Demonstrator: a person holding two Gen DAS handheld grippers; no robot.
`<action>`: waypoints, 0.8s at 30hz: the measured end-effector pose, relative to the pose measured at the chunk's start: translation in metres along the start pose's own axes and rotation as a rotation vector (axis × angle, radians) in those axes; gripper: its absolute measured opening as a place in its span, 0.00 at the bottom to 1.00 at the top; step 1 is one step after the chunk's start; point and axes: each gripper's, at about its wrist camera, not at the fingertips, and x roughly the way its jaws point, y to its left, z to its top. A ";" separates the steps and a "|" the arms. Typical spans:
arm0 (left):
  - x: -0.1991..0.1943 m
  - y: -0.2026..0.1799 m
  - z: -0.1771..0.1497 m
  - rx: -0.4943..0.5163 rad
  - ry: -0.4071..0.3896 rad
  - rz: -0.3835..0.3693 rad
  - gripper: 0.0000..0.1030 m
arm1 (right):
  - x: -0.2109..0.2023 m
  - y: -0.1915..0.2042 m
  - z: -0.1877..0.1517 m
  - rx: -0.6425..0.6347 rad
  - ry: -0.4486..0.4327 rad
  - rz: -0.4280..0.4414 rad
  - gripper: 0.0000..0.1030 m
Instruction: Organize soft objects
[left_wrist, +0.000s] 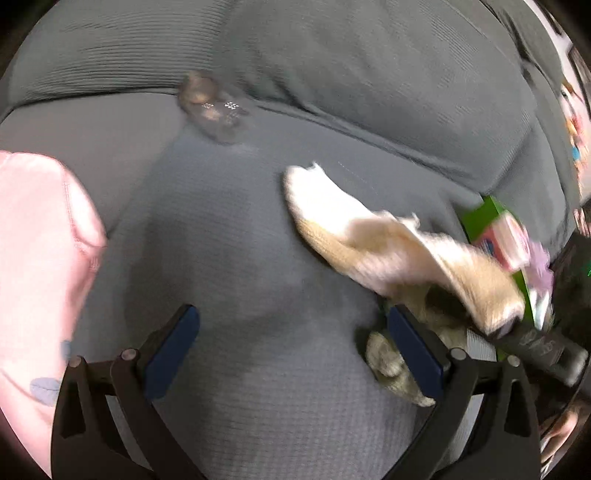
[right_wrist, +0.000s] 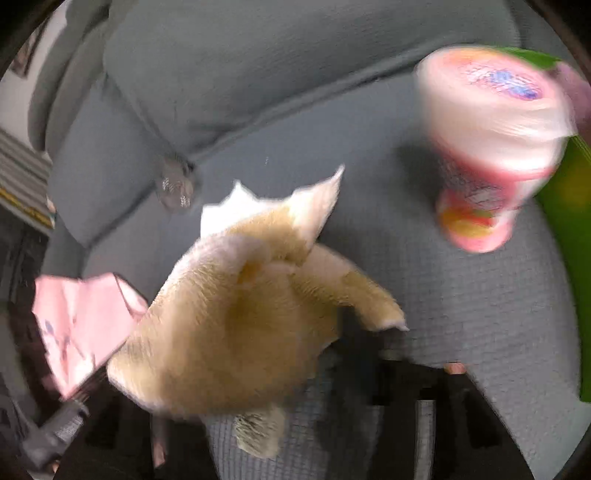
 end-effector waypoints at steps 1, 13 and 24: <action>0.003 -0.005 -0.003 0.013 0.016 -0.020 0.98 | -0.010 -0.003 -0.002 0.009 -0.042 -0.010 0.70; 0.042 -0.050 -0.034 0.091 0.142 -0.211 0.74 | -0.009 -0.012 -0.021 0.042 0.044 0.091 0.44; 0.026 -0.084 -0.037 0.235 0.032 -0.182 0.23 | -0.006 -0.003 -0.026 -0.009 0.073 0.189 0.23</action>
